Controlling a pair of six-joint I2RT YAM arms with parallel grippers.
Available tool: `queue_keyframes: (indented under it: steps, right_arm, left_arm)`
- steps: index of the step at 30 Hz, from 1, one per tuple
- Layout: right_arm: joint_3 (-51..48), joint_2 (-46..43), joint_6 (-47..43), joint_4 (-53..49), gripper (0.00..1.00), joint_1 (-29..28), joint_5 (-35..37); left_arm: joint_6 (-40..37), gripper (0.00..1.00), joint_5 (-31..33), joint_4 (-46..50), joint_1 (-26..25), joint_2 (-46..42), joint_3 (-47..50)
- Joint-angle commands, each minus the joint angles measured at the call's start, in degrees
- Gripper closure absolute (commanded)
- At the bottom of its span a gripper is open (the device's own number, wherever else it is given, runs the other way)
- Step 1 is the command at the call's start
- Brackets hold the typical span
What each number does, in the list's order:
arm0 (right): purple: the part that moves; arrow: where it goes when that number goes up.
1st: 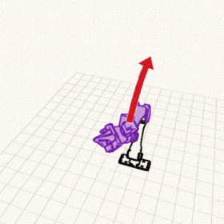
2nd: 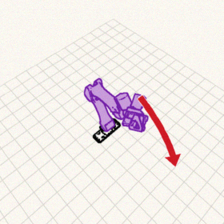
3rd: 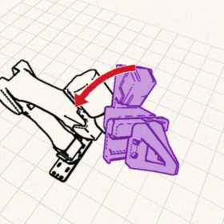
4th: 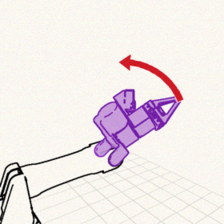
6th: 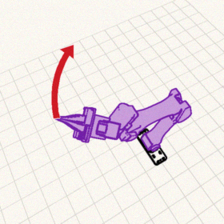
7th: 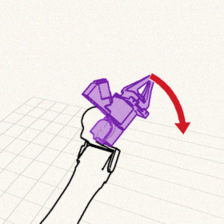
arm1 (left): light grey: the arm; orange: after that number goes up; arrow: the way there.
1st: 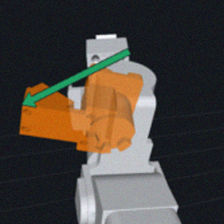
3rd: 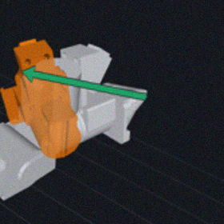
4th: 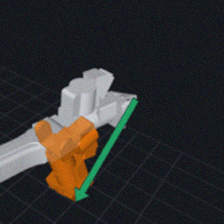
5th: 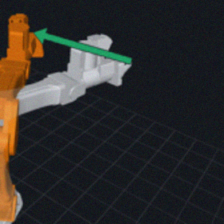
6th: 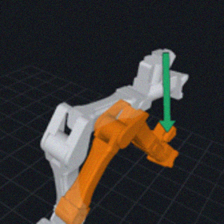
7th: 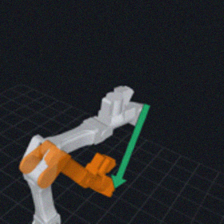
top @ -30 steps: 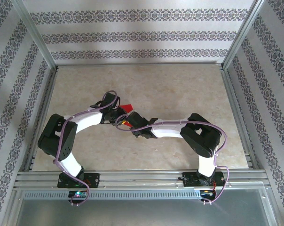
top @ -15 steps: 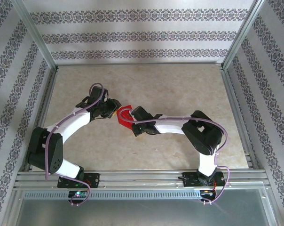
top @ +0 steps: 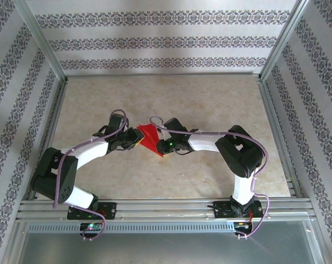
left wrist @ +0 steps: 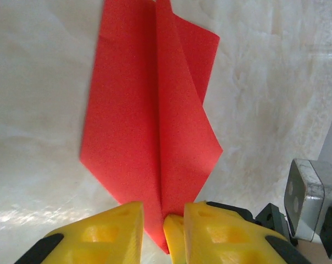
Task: Fold a paper plane with a square sheet of paper (pick it up from the middle)
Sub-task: Fourth fold the wing at the center of the table.
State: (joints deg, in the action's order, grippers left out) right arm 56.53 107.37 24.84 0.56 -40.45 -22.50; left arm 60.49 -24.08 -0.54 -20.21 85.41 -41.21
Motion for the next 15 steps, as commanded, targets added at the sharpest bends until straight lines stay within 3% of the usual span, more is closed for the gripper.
queue_keyframes:
  steps: [1,10,15]
  right_arm:
    - [-1.1,0.3,2.5,1.9,0.92,1.3,-6.0]
    - [-3.1,1.7,6.0,6.5,0.91,4.0,-11.8]
    - [-3.4,2.1,6.6,7.4,0.91,4.5,-12.6]
  left_arm:
    - [0.0,0.76,-1.8,-7.0,-1.7,2.4,0.3]
    - [-0.5,0.78,-3.3,-11.8,-3.6,8.4,-0.8]
    - [-0.6,0.73,-3.6,-12.2,-3.9,10.7,-1.4]
